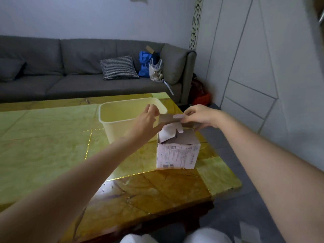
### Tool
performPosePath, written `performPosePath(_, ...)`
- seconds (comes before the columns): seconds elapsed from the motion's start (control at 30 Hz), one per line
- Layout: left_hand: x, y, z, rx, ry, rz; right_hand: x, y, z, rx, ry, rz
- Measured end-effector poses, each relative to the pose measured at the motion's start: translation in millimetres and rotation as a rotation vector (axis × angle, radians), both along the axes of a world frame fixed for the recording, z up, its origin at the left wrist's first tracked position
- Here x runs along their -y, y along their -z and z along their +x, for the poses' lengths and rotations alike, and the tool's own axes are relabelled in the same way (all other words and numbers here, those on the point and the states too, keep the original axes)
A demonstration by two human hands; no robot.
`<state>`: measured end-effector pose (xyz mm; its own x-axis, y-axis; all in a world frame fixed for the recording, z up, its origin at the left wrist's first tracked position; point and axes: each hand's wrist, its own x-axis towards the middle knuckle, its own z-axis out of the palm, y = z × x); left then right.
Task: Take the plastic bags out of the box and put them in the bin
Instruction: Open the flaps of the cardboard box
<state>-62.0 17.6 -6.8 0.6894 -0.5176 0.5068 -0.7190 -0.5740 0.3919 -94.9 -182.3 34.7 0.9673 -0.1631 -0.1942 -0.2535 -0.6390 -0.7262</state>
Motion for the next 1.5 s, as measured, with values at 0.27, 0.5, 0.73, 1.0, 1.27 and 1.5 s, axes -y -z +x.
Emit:
performPosePath(0.27, 29, 5, 4, -0.046, 0.136, 0.432, -8, 34, 20, 0.238, 0.519, -0.134)
performPosePath(0.5, 26, -15, 15, -0.218, 0.146, 0.119, -11, 31, 1, 0.302, 0.235, -0.296)
performPosePath(0.73, -8, -12, 24, 0.079, -0.019, 0.499, -39, 41, -1, -0.076, -0.173, -0.764)
performPosePath(1.0, 5, 9, 10, 0.029, 0.201, 0.637, -45, 30, 1, -0.203, -0.181, -0.667)
performPosePath(1.27, 10, 5, 7, -0.010, 0.190, 0.610, -8, -7, -22, 0.129, 0.070, -0.284)
performPosePath(1.5, 26, -17, -4, -0.081, 0.126, 0.354, -5, 7, -33, 0.069, -0.154, -1.140)
